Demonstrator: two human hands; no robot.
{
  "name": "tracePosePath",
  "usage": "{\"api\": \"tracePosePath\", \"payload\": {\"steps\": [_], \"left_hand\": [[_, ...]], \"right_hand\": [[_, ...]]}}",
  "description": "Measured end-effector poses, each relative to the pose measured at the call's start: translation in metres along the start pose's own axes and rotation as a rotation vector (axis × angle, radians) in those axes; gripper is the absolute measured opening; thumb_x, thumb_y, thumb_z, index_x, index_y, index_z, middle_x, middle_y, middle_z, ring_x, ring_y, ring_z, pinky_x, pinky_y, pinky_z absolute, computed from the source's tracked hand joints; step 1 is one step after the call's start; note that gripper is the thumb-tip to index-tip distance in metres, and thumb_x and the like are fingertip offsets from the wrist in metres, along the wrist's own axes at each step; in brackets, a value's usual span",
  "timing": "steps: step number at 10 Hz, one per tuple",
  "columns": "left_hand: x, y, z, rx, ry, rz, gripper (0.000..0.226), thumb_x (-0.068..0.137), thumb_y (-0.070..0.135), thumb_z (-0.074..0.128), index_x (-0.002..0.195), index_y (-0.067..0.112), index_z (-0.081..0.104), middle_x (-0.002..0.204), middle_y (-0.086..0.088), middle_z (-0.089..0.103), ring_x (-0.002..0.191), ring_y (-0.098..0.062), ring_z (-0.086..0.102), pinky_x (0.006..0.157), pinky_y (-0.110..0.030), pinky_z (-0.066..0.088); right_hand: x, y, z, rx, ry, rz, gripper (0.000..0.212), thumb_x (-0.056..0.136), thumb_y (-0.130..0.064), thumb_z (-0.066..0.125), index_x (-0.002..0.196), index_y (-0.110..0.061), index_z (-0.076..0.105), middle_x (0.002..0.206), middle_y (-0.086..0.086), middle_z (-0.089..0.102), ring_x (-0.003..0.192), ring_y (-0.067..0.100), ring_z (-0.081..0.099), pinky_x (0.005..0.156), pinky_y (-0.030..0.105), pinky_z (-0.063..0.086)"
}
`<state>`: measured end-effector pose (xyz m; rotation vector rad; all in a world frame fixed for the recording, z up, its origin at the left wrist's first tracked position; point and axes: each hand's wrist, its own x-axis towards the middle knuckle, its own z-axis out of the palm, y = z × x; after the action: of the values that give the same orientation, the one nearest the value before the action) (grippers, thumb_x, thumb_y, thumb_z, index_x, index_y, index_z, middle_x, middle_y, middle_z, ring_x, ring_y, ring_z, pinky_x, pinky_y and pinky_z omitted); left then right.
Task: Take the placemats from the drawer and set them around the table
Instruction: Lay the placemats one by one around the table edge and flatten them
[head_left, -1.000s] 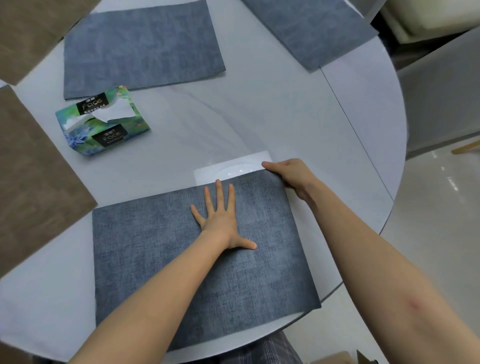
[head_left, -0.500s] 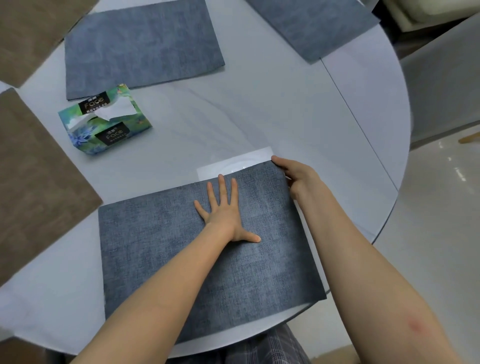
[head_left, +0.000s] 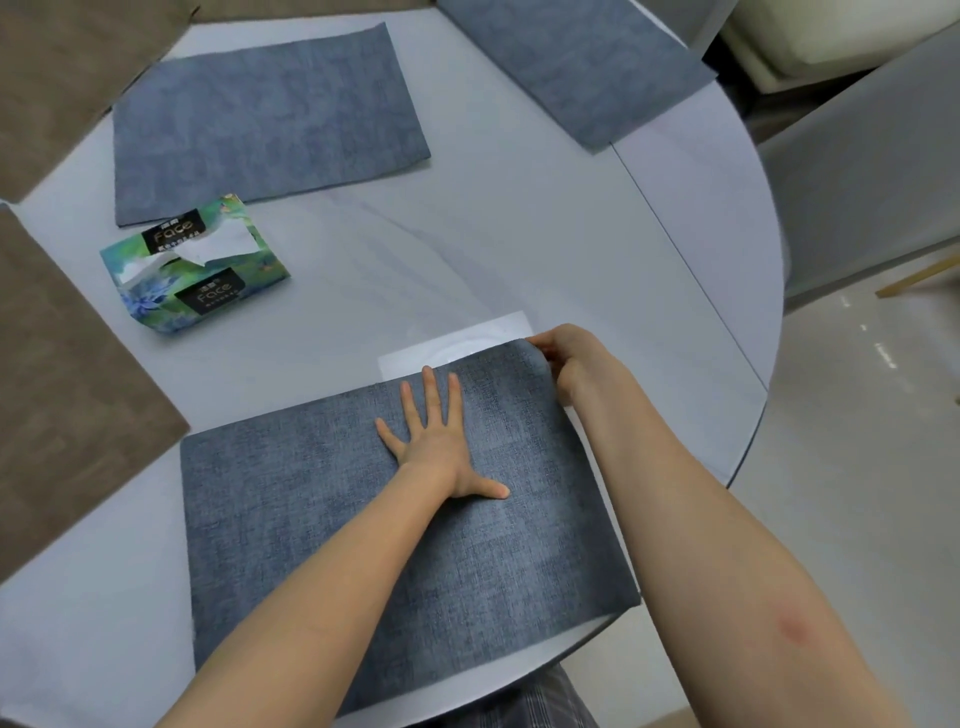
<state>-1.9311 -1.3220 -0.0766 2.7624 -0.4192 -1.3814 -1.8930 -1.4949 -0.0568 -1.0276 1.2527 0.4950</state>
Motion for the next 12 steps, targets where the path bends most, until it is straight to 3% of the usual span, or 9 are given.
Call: {"api": "tracePosePath", "payload": {"steps": [3, 4, 5, 6, 7, 9, 10, 11, 12], "left_hand": [[0.002, -0.003, 0.002, -0.004, 0.013, 0.014, 0.154, 0.052, 0.074, 0.074, 0.137, 0.023, -0.043, 0.139, -0.005, -0.056, 0.133, -0.036, -0.043, 0.106, -0.071, -0.008], [0.002, -0.002, 0.003, -0.002, 0.011, 0.014, 0.153, 0.053, 0.074, 0.074, 0.137, 0.023, -0.043, 0.139, -0.005, -0.056, 0.133, -0.036, -0.044, 0.106, -0.071, -0.008], [0.003, -0.003, 0.003, -0.005, 0.012, 0.01, 0.153, 0.053, 0.074, 0.074, 0.137, 0.023, -0.043, 0.138, -0.005, -0.056, 0.132, -0.036, -0.044, 0.107, -0.071, -0.008], [0.004, -0.003, 0.004, -0.009, 0.016, 0.01, 0.153, 0.053, 0.073, 0.075, 0.137, 0.023, -0.043, 0.138, -0.004, -0.056, 0.132, -0.036, -0.044, 0.107, -0.071, -0.008], [0.006, -0.004, 0.006, -0.011, 0.031, 0.011, 0.154, 0.052, 0.073, 0.075, 0.137, 0.024, -0.043, 0.138, -0.004, -0.056, 0.133, -0.035, -0.044, 0.107, -0.07, -0.009], [0.0, -0.006, 0.008, -0.047, 0.081, 0.045, 0.153, 0.051, 0.073, 0.076, 0.142, 0.025, -0.037, 0.144, -0.002, -0.051, 0.135, -0.034, -0.042, 0.107, -0.07, -0.01], [-0.008, -0.008, 0.005, -0.002, 0.109, 0.073, 0.151, 0.052, 0.077, 0.072, 0.146, 0.02, -0.031, 0.15, -0.007, -0.041, 0.14, -0.038, -0.031, 0.108, -0.07, 0.0], [-0.018, -0.006, 0.007, 0.244, 0.208, 0.107, 0.133, 0.064, 0.086, 0.051, 0.152, 0.01, -0.016, 0.158, -0.015, -0.021, 0.146, -0.043, -0.011, 0.11, -0.067, 0.014], [-0.036, 0.006, 0.028, 0.429, 0.346, 0.324, 0.102, 0.085, 0.073, 0.04, 0.154, 0.01, 0.0, 0.161, -0.014, -0.011, 0.146, -0.042, -0.008, 0.111, -0.067, 0.015]], "right_hand": [[0.009, 0.004, 0.013, -0.101, 0.249, -0.23, 0.02, 0.079, -0.001, 0.049, 0.063, -0.01, 0.041, 0.061, 0.005, 0.039, 0.055, 0.02, 0.037, 0.048, 0.024, 0.03], [0.012, 0.021, 0.004, -0.384, 0.52, -0.669, 0.03, 0.09, -0.01, 0.045, 0.06, -0.012, 0.042, 0.065, 0.008, 0.045, 0.069, 0.026, 0.043, 0.056, 0.03, 0.031], [0.013, 0.053, 0.0, -0.827, 0.518, -1.17, 0.034, 0.099, -0.02, 0.037, 0.124, -0.007, 0.056, 0.13, 0.014, 0.055, 0.122, 0.029, 0.047, 0.102, 0.036, 0.035], [0.036, 0.08, -0.01, -1.365, 0.152, -1.312, 0.059, 0.099, -0.041, 0.022, 0.151, -0.013, 0.019, 0.159, 0.003, 0.017, 0.148, 0.017, 0.011, 0.121, 0.033, 0.006], [0.056, 0.084, -0.027, -1.47, 0.227, -1.232, 0.064, 0.097, -0.049, 0.015, 0.153, -0.018, 0.005, 0.16, -0.002, 0.001, 0.147, 0.008, -0.003, 0.121, 0.031, 0.0], [0.047, 0.079, -0.05, -1.352, 0.564, -0.982, 0.061, 0.1, -0.043, 0.018, 0.152, -0.014, 0.006, 0.161, 0.002, 0.005, 0.148, 0.016, 0.0, 0.12, 0.037, -0.006], [0.006, 0.114, -0.078, -0.857, 0.707, -0.846, 0.053, 0.101, -0.034, 0.03, 0.146, -0.004, 0.027, 0.153, 0.011, 0.031, 0.144, 0.024, 0.022, 0.12, 0.038, 0.01], [-0.041, 0.166, -0.106, -0.419, 0.752, -0.764, 0.036, 0.1, -0.025, 0.038, 0.126, -0.004, 0.051, 0.126, 0.012, 0.057, 0.112, 0.024, 0.052, 0.094, 0.031, 0.039], [-0.07, 0.221, -0.121, -0.254, 0.685, -0.662, 0.02, 0.097, -0.018, 0.046, 0.102, -0.007, 0.062, 0.097, 0.005, 0.063, 0.087, 0.018, 0.055, 0.073, 0.026, 0.039]]}}
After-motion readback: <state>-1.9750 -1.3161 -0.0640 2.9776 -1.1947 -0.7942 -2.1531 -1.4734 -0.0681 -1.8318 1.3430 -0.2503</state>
